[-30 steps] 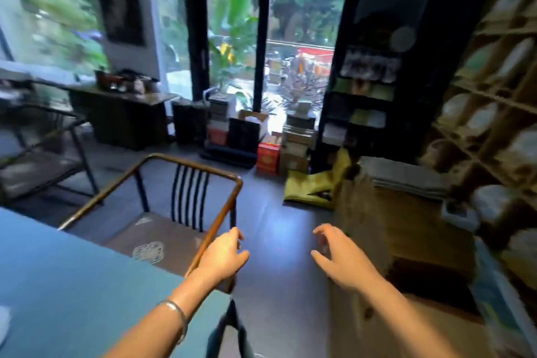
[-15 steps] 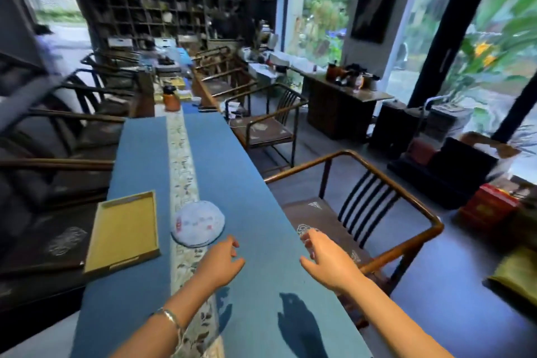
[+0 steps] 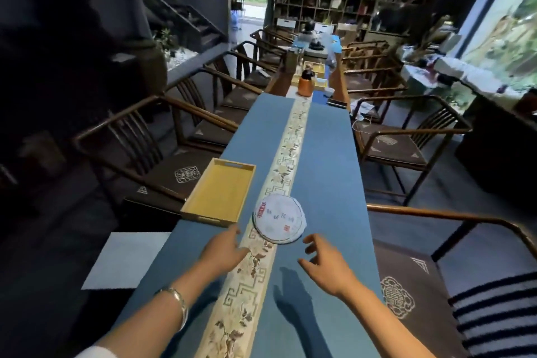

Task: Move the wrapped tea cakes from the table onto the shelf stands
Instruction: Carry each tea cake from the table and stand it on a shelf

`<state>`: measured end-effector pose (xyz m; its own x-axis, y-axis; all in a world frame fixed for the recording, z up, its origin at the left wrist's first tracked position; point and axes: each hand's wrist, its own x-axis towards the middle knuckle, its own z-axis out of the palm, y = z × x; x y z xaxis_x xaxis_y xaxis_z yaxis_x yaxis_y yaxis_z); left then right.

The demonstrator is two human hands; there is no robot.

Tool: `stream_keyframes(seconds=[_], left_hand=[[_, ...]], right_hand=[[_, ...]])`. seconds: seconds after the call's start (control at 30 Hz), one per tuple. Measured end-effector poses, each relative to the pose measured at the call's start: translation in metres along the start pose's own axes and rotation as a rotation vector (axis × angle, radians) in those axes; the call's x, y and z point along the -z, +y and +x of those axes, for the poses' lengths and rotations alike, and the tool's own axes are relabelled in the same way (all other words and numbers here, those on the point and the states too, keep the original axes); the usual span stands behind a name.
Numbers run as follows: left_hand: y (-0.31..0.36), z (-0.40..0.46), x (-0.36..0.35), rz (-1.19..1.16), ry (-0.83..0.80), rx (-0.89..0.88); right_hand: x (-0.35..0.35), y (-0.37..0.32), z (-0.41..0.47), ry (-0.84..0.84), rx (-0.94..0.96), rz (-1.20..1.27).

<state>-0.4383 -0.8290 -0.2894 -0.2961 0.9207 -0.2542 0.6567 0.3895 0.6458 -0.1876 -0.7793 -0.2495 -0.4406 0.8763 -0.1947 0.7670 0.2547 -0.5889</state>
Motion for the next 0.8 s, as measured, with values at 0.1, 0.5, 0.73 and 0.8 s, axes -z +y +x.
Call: stream_keyframes(seconds=[0.1,0.5,0.73,0.8], left_hand=[[-0.01,0.035,-0.003,-0.018,-0.009,0.052],[-0.016,0.189,-0.077,-0.461,-0.257,0.168],[-0.027,0.218,-0.114,-0.393,-0.08,0.244],[-0.029,0.223,-0.117,-0.412,-0.079,0.248]], right_hand=[[-0.004,0.009,0.047,-0.046,-0.013,-0.012],[-0.045,0.065,0.235,-0.183,-0.205,0.06],[-0.071,0.09,0.27,0.007,-0.462,0.518],[-0.074,0.092,0.273,0.032,-0.51,0.569]])
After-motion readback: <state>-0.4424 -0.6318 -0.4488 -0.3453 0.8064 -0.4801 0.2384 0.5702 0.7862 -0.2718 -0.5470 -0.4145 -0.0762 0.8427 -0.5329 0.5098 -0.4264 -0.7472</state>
